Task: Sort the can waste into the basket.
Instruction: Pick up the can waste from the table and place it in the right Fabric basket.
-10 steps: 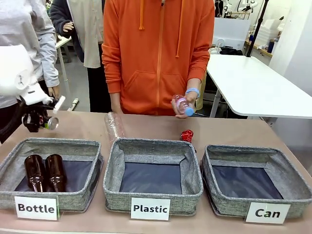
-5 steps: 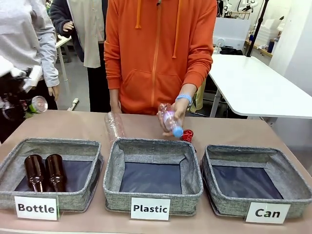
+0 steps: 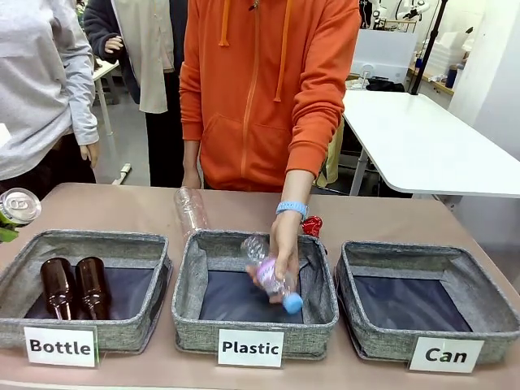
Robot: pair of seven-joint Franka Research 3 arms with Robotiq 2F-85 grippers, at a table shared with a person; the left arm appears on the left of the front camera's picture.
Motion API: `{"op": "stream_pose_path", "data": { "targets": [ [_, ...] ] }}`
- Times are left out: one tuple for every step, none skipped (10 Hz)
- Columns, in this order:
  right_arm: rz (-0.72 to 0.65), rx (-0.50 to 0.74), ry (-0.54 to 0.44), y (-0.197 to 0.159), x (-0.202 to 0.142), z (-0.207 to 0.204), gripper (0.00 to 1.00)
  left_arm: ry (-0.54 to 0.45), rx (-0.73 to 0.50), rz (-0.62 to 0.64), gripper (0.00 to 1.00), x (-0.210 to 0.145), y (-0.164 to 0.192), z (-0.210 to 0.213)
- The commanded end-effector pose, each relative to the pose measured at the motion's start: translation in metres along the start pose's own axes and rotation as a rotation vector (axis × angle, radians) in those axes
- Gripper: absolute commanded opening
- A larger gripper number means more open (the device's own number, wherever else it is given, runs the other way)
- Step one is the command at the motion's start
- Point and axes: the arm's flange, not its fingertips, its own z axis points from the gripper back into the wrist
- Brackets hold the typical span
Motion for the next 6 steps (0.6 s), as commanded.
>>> {"op": "stream_pose_path", "data": {
  "targets": [
    [0.023,0.027,-0.008,-0.001,0.002,0.0,1.0,0.008,-0.026,-0.005,0.0,0.007,0.009,0.005],
    [0.023,0.027,-0.008,-0.001,0.002,0.0,1.0,0.008,-0.026,-0.005,0.0,0.007,0.009,0.005],
    [0.023,0.027,-0.008,-0.001,0.002,0.0,1.0,0.008,-0.026,-0.005,0.0,0.007,0.009,0.005],
    [0.023,0.027,-0.008,-0.001,0.002,0.0,1.0,0.004,-0.007,-0.009,0.0,0.005,0.005,0.0],
    [0.023,0.027,-0.008,-0.001,0.002,0.0,1.0,0.087,-0.034,0.13,0.0,0.016,0.0,-0.021],
    [0.023,0.027,-0.008,-0.001,0.002,0.0,1.0,0.027,-0.047,0.077,0.0,0.045,-0.009,-0.03]
  ]
}}
